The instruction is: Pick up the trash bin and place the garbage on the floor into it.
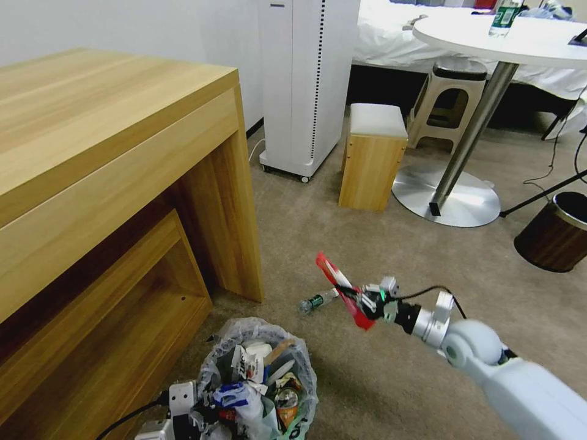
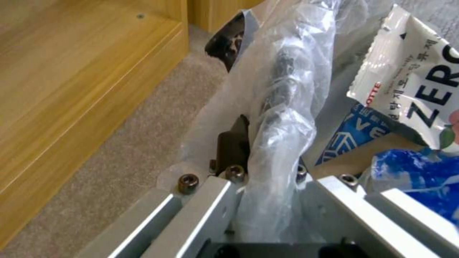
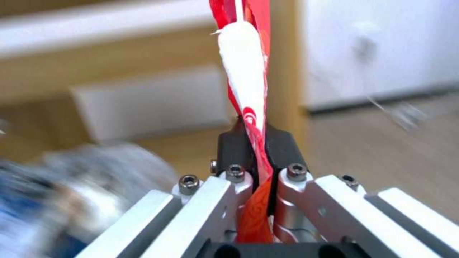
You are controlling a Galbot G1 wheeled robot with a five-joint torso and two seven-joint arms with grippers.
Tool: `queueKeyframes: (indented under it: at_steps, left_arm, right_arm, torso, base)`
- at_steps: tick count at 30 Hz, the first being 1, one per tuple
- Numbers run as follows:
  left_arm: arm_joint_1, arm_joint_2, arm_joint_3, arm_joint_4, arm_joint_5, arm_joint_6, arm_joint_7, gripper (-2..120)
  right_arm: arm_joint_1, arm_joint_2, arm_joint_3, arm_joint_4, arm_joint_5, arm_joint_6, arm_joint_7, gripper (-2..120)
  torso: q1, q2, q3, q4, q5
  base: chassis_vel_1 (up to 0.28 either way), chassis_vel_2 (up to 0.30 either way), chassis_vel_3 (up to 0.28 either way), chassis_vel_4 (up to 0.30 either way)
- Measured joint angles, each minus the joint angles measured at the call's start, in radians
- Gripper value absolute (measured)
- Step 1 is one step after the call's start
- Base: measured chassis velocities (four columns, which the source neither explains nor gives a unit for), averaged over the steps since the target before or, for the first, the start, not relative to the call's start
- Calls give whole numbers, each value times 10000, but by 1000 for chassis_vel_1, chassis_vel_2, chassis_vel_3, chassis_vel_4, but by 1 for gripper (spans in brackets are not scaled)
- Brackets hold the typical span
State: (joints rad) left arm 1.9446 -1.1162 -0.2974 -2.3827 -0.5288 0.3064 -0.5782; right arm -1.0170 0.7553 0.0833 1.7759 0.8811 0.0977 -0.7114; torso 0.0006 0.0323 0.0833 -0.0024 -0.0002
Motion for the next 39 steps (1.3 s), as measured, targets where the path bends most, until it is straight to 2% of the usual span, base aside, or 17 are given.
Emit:
queueKeyframes:
  at_steps: [2, 4, 5, 7, 9, 12, 20, 24, 32, 35, 36, 39]
  left_arm:
    - [-31, 2, 1, -5, -58, 12, -12, 0]
    - [-210, -36, 115, -7, -306, 95, -187, 0]
    - [-210, -36, 115, -7, -306, 95, -187, 0]
    - [-374, -68, 212, -6, -532, 112, -364, 0]
    - [-462, -78, 253, -8, -670, 115, -471, 0]
    - [-822, -132, 417, -18, -1164, 229, -887, 0]
    - [-1562, 88, 528, -205, -2311, 401, -1535, 0]
    - [-1817, 196, 540, -238, -2590, 460, -1741, 0]
    - [-1733, 288, 507, -239, -2615, 453, -1748, 0]
    - [-1701, 315, 448, -245, -2598, 434, -1742, 0]
    - [-1701, 315, 448, -245, -2598, 434, -1742, 0]
    - [-1681, 304, 461, -230, -2532, 444, -1712, 0]
  right_arm:
    - [75, -2, -123, 226, 144, -38, -90, 0]
    - [406, 119, -874, 687, 305, -277, -238, 0]
    - [406, 119, -874, 687, 305, -277, -238, 0]
    - [713, 319, -1728, 763, 298, -397, -166, 0]
    - [847, 410, -2066, 762, 291, -435, -91, 0]
    - [1229, 762, -3097, 565, 232, -560, 174, 0]
    - [1453, 1399, -4398, 161, -261, -691, 750, 0]
    - [1436, 1507, -4502, -44, -324, -705, 872, 0]
    - [1327, 1382, -4425, -143, -449, -657, 885, 0]
    - [1243, 1294, -4277, -139, -480, -637, 879, 13]
    - [1243, 1294, -4277, -139, -480, -637, 879, 13]
    - [1188, 1232, -4165, -82, -455, -683, 829, 29]
  torso:
    - [1, 0, 0, 1, 1]
    - [0, 0, 0, 0, 0]
    - [0, 0, 0, 0, 0]
    - [1, 0, 0, 2, 2]
    - [0, 0, 0, 2, 1]
    - [0, -1, 1, 2, 1]
    - [0, -1, 1, 1, 0]
    - [0, -1, 1, 0, 0]
    - [0, -1, 1, 1, 1]
    - [0, -1, 1, 0, 1]
    - [0, -1, 1, 0, 1]
    - [0, -1, 0, 1, 1]
  base:
    - [0, 0, 0, 0]
    - [0, 0, 0, 0]
    - [0, 0, 0, 0]
    - [0, 0, 0, 0]
    - [0, 0, 0, 0]
    - [0, 0, 0, 0]
    - [0, 0, 0, 0]
    - [0, 0, 0, 0]
    - [0, 0, 0, 0]
    - [0, 0, 0, 0]
    - [0, 0, 0, 0]
    - [0, 0, 0, 0]
